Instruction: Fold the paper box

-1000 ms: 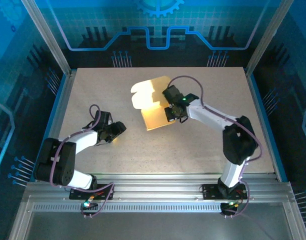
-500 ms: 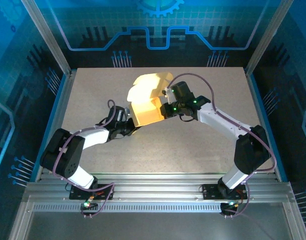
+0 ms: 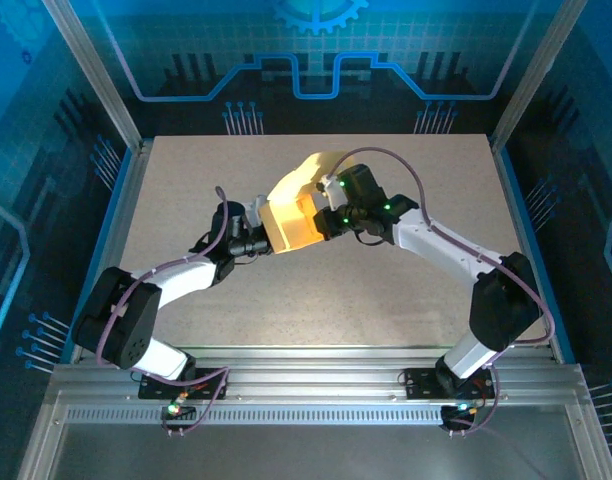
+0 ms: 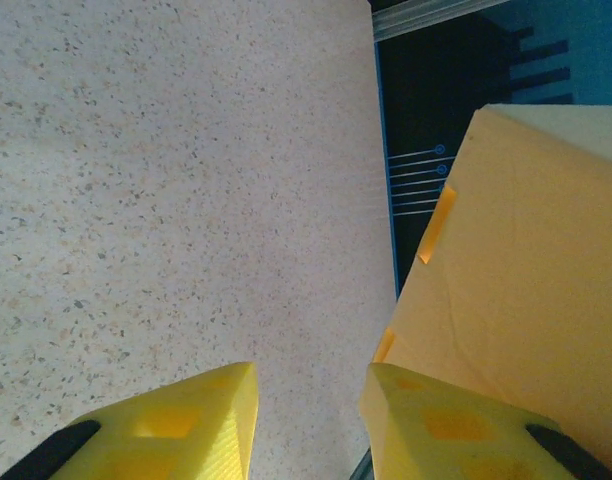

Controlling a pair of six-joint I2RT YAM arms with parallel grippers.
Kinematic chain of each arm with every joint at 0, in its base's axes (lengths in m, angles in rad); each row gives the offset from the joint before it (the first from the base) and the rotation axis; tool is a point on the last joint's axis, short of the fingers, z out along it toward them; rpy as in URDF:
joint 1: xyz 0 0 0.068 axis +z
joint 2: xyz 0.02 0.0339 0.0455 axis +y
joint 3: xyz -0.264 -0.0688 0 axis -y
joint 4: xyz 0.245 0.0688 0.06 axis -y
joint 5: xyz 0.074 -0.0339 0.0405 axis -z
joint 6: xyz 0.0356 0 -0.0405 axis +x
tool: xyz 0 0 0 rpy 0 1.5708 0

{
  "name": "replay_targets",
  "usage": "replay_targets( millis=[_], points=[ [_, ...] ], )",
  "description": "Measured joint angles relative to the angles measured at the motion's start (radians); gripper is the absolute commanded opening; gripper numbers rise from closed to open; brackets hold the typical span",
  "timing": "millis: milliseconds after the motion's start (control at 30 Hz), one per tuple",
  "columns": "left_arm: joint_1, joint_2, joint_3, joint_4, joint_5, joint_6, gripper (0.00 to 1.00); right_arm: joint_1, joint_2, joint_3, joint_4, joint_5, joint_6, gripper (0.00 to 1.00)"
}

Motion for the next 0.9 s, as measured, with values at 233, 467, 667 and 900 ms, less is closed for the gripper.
replay_targets(
  millis=[233,467,667,900],
  points=[
    [0.000,0.001,-0.002,0.000,0.007,0.007,0.34,0.089,-0.028,0.001,-0.008,0.175,-0.090,0.00],
    [-0.009,0.010,0.007,-0.011,0.013,0.026,0.34,0.188,-0.021,0.028,-0.051,0.422,-0.156,0.00],
    [-0.021,0.038,0.035,-0.033,-0.002,0.029,0.35,0.243,0.026,0.063,-0.080,0.599,-0.193,0.00],
    [-0.026,0.053,0.036,-0.036,-0.017,0.031,0.38,0.259,0.040,0.066,-0.087,0.653,-0.193,0.00]
  ],
)
